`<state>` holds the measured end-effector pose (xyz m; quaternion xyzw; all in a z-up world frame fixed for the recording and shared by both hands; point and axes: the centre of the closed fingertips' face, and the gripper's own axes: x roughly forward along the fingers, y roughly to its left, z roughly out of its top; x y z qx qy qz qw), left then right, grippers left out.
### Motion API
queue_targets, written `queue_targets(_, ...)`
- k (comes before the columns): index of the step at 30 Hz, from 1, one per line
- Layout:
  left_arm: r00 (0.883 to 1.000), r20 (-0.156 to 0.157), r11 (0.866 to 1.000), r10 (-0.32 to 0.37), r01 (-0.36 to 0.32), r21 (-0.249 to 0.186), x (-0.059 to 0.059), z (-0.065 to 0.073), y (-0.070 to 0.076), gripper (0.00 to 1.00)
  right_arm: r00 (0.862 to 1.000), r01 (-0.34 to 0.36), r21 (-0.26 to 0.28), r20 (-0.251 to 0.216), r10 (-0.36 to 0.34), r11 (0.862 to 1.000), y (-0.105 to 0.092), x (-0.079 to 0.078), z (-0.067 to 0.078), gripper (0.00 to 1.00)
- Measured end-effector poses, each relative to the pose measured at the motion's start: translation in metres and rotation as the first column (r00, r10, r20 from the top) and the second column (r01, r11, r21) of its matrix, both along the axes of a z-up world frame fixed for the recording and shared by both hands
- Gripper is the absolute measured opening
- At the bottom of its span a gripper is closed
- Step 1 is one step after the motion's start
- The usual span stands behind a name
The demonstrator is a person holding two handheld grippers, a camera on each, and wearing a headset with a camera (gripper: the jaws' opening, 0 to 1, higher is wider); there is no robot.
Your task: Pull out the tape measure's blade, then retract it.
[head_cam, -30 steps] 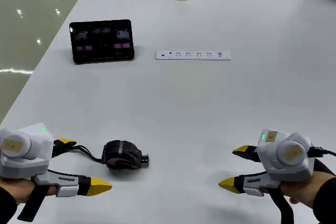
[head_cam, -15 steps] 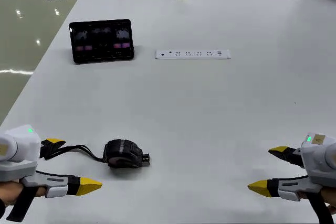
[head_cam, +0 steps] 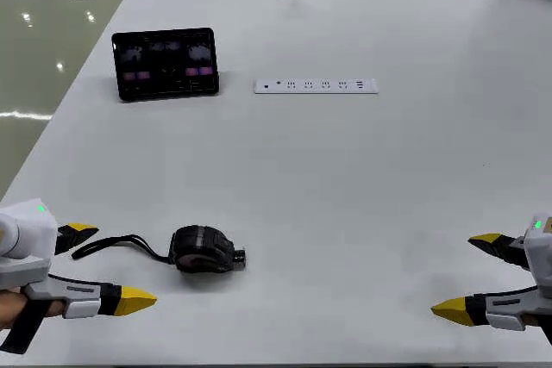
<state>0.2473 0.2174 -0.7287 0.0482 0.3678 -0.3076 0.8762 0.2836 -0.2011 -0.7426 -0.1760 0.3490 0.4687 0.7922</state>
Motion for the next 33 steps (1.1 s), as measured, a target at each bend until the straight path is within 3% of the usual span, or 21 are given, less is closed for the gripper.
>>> queue_targets(6, 1.0, -0.004, 1.0, -0.008, 0.008, 0.006, 0.0, 0.001, 0.0, 0.99, 1.0, 0.013, 0.039, -0.001, -0.013, 0.999, 0.006, 0.0, 0.0, 0.98)
queue_targets(14, 1.0, -0.004, 1.0, -0.002, 0.002, 0.004, 0.0, 0.001, -0.003, 0.99, 1.0, 0.006, 0.032, -0.001, -0.006, 0.999, -0.003, 0.001, -0.001, 0.99)
queue_targets(26, 0.999, -0.035, 1.0, -0.021, 0.021, 0.0, -0.004, -0.003, -0.007, 0.99, 1.0, 0.006, 0.027, -0.009, -0.006, 1.0, -0.007, 0.001, -0.003, 0.99)
queue_targets(33, 0.999, -0.038, 0.999, -0.029, 0.03, 0.031, -0.003, -0.007, -0.002, 0.99, 1.0, 0.002, 0.011, -0.019, -0.002, 1.0, -0.007, -0.003, -0.007, 0.99)
